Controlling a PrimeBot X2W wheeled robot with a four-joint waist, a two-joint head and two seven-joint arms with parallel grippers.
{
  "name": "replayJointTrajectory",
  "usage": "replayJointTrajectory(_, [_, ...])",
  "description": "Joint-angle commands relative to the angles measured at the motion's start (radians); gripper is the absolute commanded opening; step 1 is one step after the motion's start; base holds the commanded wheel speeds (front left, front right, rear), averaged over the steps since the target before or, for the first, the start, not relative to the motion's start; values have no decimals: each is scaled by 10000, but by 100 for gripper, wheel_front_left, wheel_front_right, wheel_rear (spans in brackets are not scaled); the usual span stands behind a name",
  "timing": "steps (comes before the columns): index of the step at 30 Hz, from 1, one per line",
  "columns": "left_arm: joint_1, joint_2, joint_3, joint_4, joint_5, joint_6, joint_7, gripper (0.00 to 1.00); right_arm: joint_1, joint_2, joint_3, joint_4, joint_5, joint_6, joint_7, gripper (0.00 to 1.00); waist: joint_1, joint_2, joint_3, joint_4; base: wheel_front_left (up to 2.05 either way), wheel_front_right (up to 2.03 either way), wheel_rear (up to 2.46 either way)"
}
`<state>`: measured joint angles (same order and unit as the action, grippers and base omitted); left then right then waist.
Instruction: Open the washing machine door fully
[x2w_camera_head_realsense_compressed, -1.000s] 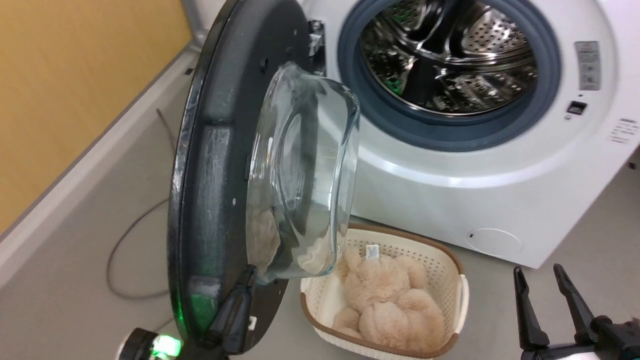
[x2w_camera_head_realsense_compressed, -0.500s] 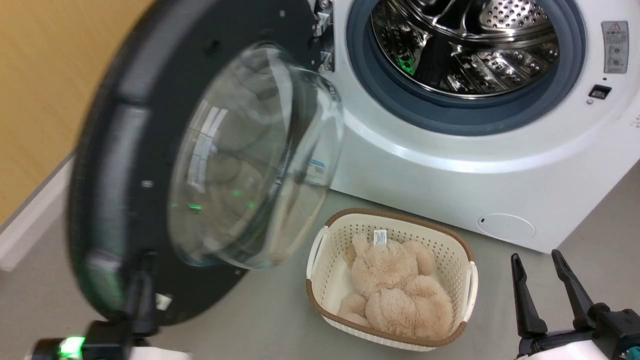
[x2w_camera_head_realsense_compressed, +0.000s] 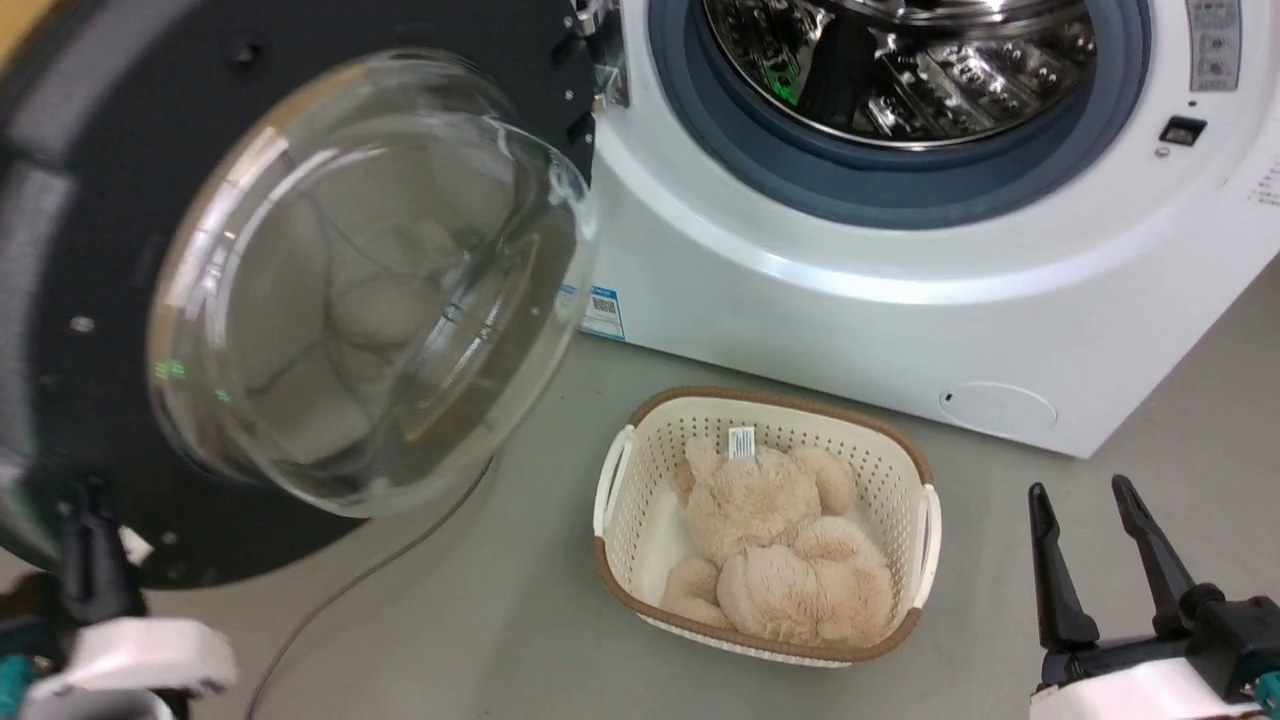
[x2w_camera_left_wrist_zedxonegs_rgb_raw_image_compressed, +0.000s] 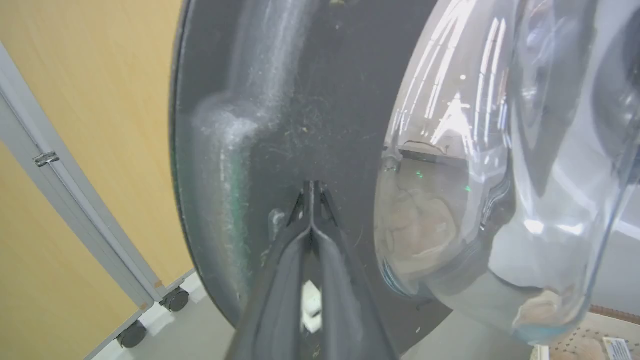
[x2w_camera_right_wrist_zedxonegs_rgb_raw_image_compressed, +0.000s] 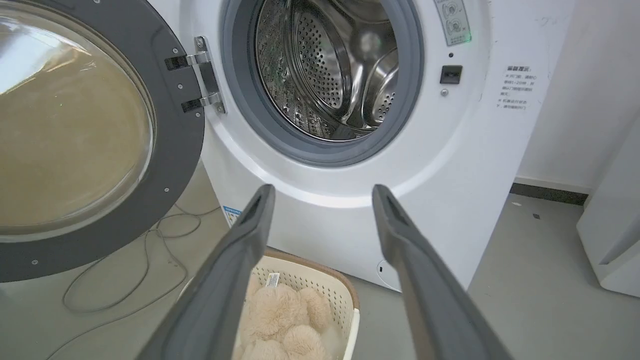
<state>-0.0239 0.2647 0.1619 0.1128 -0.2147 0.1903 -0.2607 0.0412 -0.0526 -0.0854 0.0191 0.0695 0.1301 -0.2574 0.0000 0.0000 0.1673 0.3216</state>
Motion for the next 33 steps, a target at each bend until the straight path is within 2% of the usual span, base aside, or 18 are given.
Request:
replayJointTrajectory(1, [-284, 42, 236, 111, -46, -41, -11, 0, -174, 24, 7, -40, -81, 6, -44, 100, 0, 0, 58, -51, 0, 0, 0])
replayJointTrajectory(8, [-1376, 112, 1148, 1066, -111, -464, -11, 0, -389, 24, 93, -12, -191, 6, -44, 100, 0, 0, 350, -323, 0, 0, 0])
replayJointTrajectory(15, [-2248, 480, 1916, 2522, -214, -814, -11, 0, -531, 24, 95, 5, -267, 6, -44, 100, 0, 0, 551, -723, 0, 0, 0])
replayJointTrajectory(23, [-3091, 883, 2312, 3863, -161, -1124, -11, 0, -649, 24, 97, 51, -307, 6, -44, 100, 0, 0, 708, -1005, 0, 0, 0])
replayJointTrajectory(29, [-3495, 1148, 2623, 4454, -118, -1192, -11, 0, -682, 24, 110, 64, -344, 6, -44, 100, 0, 0, 672, -1118, 0, 0, 0])
replayJointTrajectory(33, [-3436, 1082, 2745, 4196, 17, -1289, -11, 0, -636, 24, 54, 52, -300, 6, -44, 100, 0, 0, 539, -1169, 0, 0, 0])
